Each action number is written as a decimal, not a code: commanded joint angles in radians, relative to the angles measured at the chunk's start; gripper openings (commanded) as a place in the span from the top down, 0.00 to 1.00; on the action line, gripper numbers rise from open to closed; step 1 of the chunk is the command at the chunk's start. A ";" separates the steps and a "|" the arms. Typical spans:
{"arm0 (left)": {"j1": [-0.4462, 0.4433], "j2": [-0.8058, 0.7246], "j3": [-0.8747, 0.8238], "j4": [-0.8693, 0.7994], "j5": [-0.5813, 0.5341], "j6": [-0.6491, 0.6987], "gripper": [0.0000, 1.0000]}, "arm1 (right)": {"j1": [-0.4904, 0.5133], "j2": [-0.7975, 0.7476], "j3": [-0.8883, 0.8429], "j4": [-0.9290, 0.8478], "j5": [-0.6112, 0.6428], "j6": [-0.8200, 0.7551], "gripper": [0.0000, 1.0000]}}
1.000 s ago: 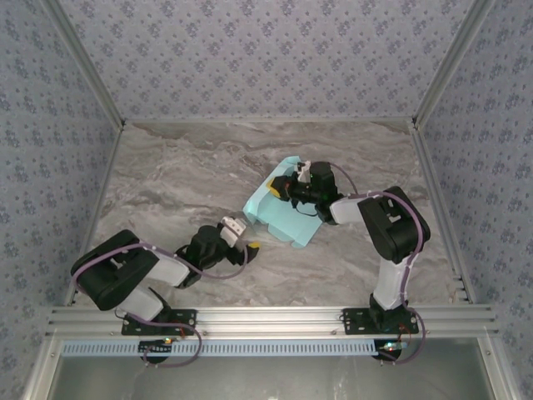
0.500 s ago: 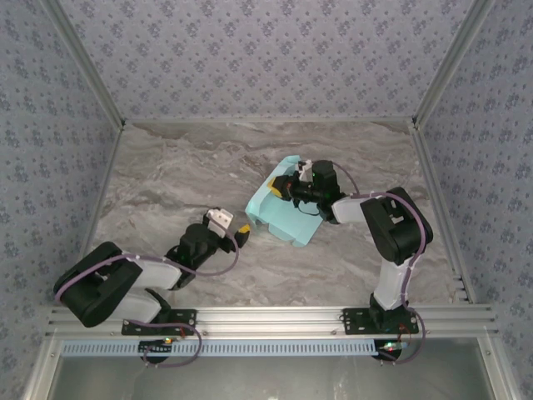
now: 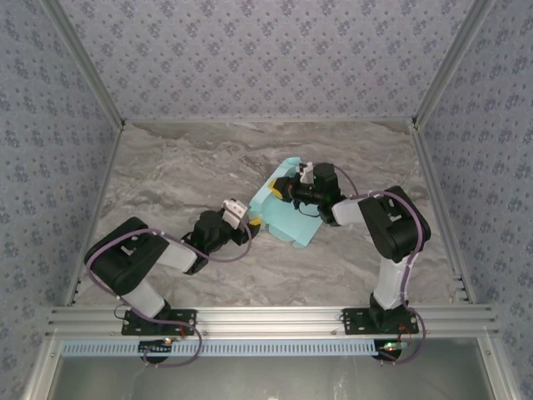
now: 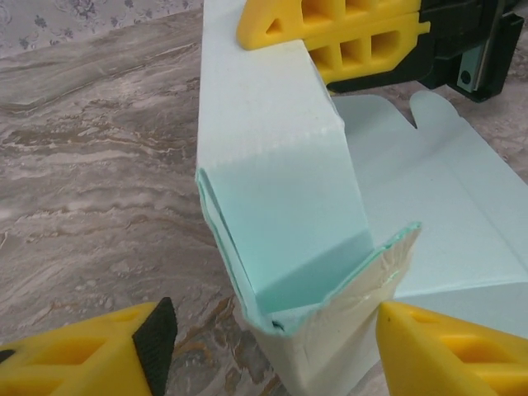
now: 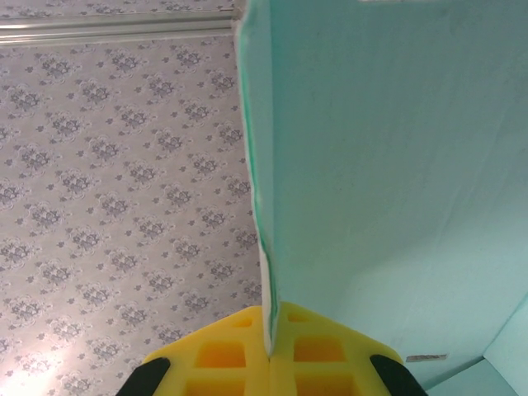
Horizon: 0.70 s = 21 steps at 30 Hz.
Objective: Fold the paper box
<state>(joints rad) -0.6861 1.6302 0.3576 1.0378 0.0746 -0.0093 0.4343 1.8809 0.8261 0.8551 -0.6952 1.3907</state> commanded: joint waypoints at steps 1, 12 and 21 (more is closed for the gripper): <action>-0.009 0.034 0.052 0.035 0.016 -0.037 0.36 | 0.007 0.006 -0.025 0.021 0.025 0.003 1.00; -0.085 0.100 0.115 0.018 -0.096 -0.142 0.46 | 0.030 -0.056 -0.127 0.136 0.170 -0.006 1.00; -0.107 0.120 0.138 0.034 -0.117 -0.196 0.55 | 0.055 -0.107 -0.196 0.138 0.283 -0.028 1.00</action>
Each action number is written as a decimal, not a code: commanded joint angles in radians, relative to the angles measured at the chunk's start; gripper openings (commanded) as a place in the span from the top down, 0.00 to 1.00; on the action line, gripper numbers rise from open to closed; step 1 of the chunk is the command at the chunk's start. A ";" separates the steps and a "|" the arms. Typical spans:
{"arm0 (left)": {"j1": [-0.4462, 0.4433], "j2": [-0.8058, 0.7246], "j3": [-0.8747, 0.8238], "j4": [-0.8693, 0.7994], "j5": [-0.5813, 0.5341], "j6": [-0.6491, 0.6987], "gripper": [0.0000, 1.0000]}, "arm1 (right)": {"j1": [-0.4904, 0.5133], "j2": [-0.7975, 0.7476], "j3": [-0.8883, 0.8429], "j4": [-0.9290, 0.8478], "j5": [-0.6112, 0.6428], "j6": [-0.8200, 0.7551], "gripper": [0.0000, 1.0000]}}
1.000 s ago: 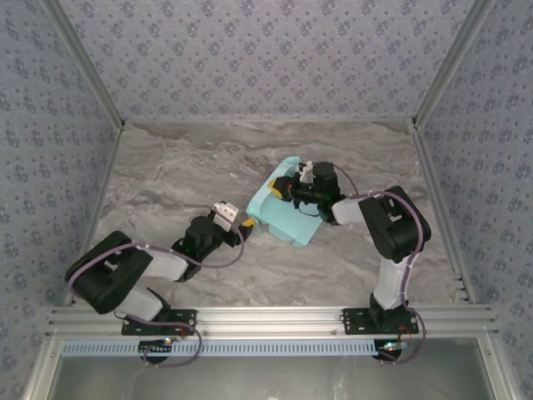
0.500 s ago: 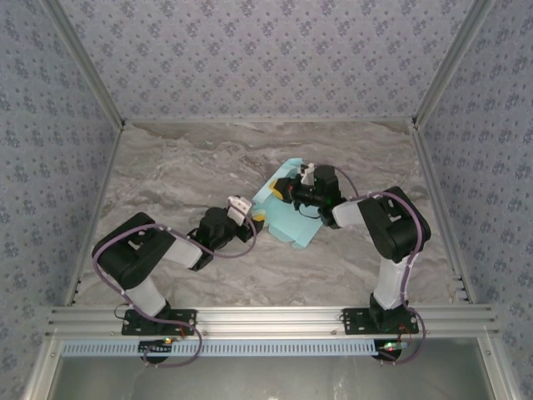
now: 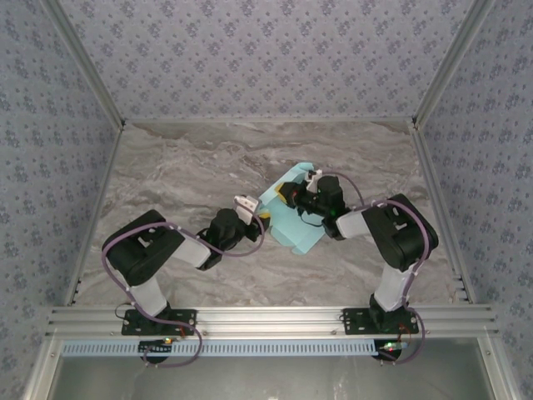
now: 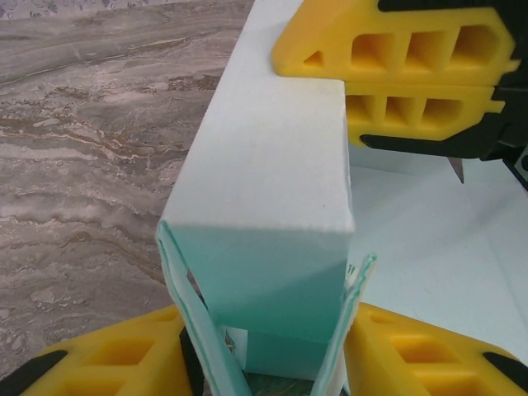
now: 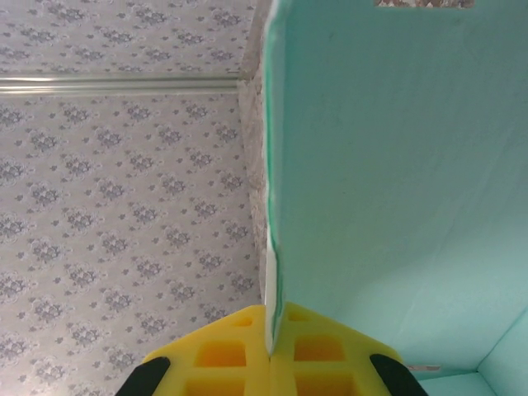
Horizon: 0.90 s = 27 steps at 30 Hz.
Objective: Fold the paper box
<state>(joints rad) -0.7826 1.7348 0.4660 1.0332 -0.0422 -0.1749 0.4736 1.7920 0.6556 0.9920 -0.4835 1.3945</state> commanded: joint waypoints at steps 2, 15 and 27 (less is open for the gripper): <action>-0.016 0.013 0.033 0.034 0.025 -0.048 0.54 | 0.026 -0.015 -0.029 0.005 0.086 -0.029 1.00; -0.025 -0.040 0.014 -0.001 0.046 -0.148 0.45 | 0.045 0.011 -0.024 0.090 0.159 0.031 1.00; 0.035 -0.050 -0.006 -0.031 0.023 -0.110 0.48 | 0.047 0.135 0.086 0.257 0.169 0.143 1.00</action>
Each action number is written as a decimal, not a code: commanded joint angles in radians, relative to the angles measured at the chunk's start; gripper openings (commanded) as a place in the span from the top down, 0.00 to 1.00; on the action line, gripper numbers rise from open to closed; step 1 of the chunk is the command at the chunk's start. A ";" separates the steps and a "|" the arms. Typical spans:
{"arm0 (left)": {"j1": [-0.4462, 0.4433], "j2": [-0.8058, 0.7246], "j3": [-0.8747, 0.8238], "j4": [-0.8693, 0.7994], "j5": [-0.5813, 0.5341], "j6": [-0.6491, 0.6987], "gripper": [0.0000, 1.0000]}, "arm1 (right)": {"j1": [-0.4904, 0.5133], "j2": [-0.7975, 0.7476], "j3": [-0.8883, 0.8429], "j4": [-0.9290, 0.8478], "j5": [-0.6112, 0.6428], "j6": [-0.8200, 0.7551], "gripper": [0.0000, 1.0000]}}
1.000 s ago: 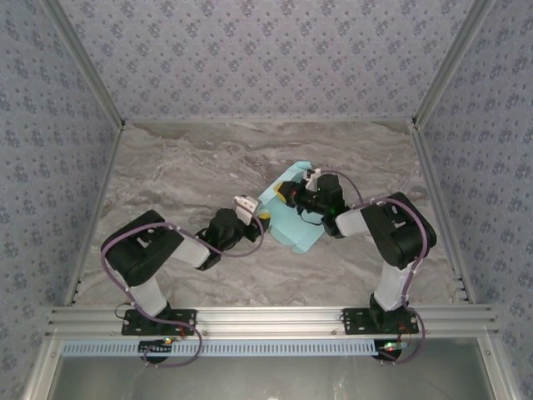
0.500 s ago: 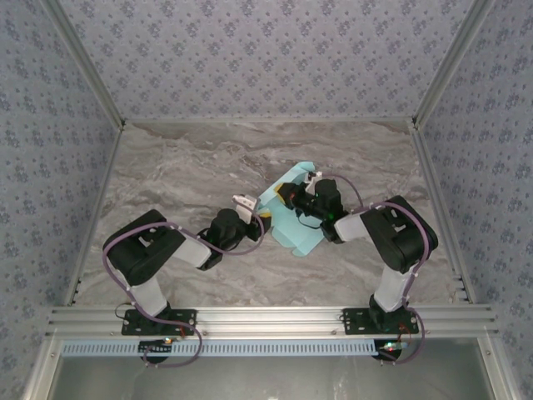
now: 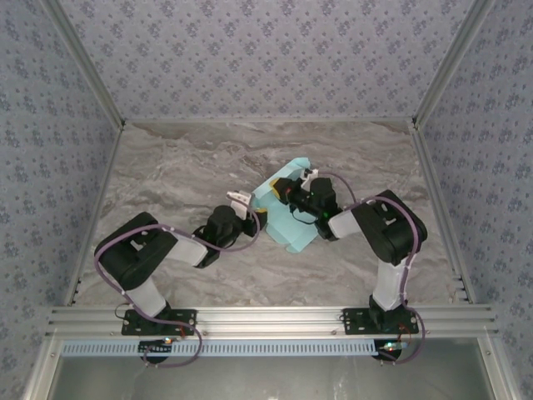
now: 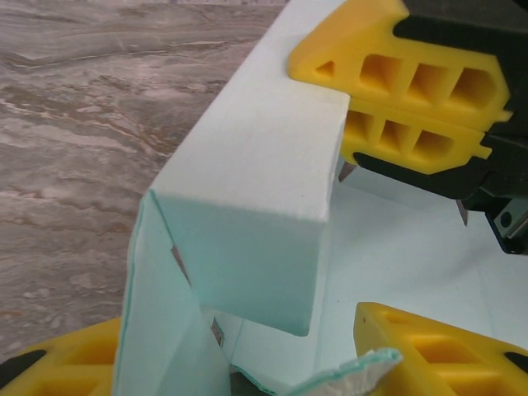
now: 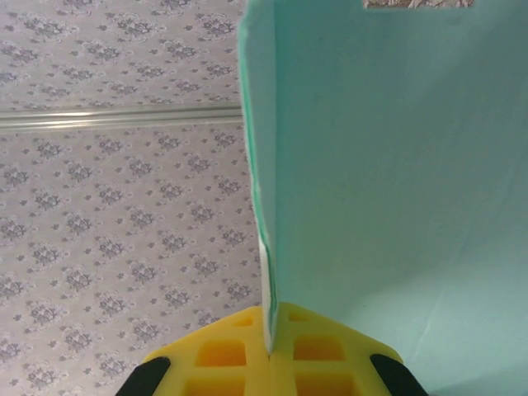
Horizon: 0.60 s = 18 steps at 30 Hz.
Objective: Fold the paper box
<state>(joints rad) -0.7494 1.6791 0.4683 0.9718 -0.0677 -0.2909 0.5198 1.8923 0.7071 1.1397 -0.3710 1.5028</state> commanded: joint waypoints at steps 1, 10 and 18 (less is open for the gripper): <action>0.007 0.005 -0.008 0.034 0.054 0.008 0.50 | 0.001 0.041 0.034 0.116 0.059 0.031 1.00; 0.014 0.029 0.005 0.047 0.122 -0.022 0.46 | -0.019 0.043 -0.026 0.170 0.037 0.027 1.00; 0.012 0.031 0.005 0.059 0.163 -0.048 0.43 | -0.050 0.003 -0.135 0.236 0.020 0.003 1.00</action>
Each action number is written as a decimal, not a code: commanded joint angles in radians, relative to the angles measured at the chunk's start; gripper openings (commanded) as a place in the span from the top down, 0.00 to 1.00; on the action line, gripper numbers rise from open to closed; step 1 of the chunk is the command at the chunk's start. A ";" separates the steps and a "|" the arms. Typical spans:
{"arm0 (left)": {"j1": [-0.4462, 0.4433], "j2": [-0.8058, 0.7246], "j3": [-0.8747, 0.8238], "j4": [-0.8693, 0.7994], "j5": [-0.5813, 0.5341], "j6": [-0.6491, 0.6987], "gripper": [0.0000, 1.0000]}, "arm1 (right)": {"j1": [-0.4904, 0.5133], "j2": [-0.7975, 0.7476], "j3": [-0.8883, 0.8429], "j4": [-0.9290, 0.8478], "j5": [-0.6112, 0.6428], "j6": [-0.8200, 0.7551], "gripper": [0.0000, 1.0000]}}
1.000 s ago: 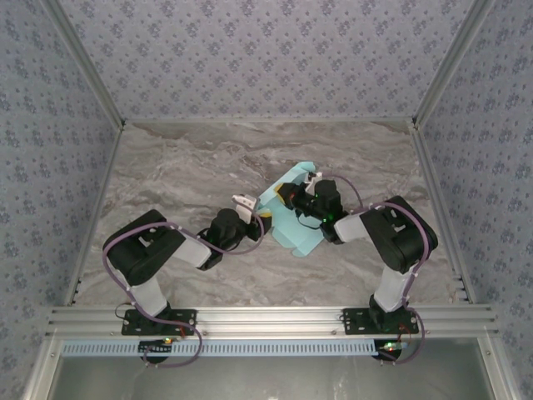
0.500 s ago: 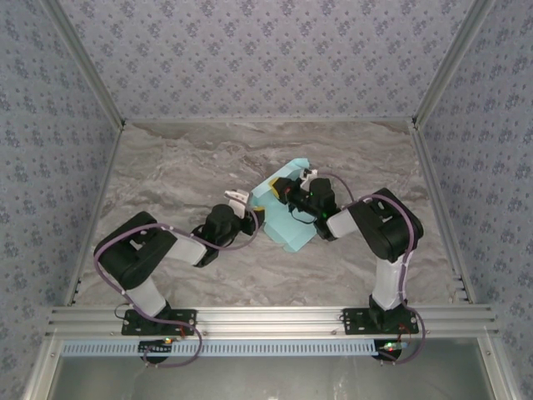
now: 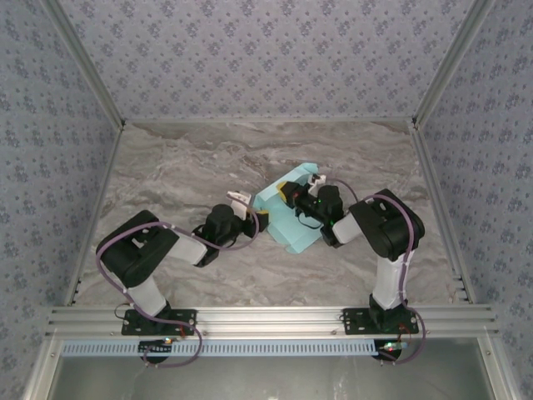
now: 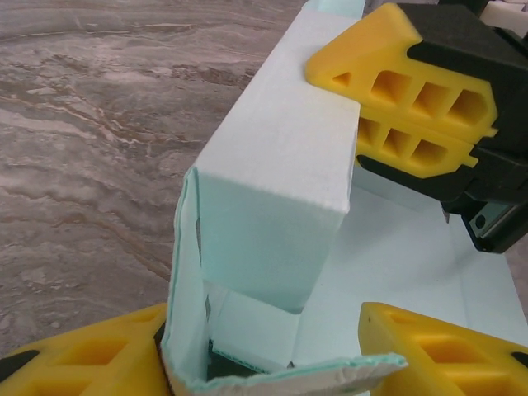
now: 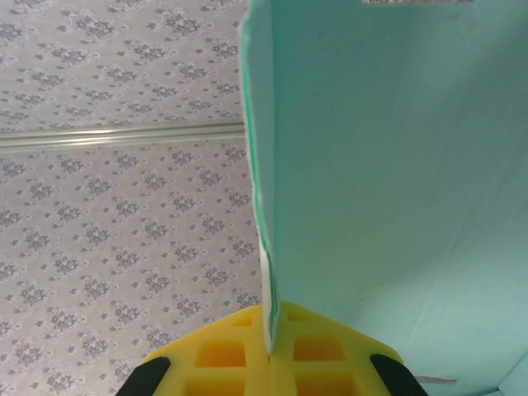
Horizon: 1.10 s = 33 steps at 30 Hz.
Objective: Fold the paper box
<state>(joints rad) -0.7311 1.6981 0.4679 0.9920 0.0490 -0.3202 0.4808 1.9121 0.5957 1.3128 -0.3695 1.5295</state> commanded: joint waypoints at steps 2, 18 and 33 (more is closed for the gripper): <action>-0.005 0.015 -0.006 0.053 0.058 -0.025 0.43 | -0.014 -0.010 -0.031 0.078 0.015 -0.021 1.00; 0.004 -0.093 -0.143 0.048 0.136 0.128 0.35 | -0.023 0.001 0.004 0.078 -0.005 0.002 1.00; 0.037 -0.064 -0.135 0.057 -0.066 0.165 0.43 | -0.013 0.018 0.022 0.078 -0.025 0.016 1.00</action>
<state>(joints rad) -0.6994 1.6329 0.3054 1.0439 0.0219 -0.1894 0.4629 1.9144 0.5915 1.3609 -0.3824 1.5383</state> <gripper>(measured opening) 0.573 0.064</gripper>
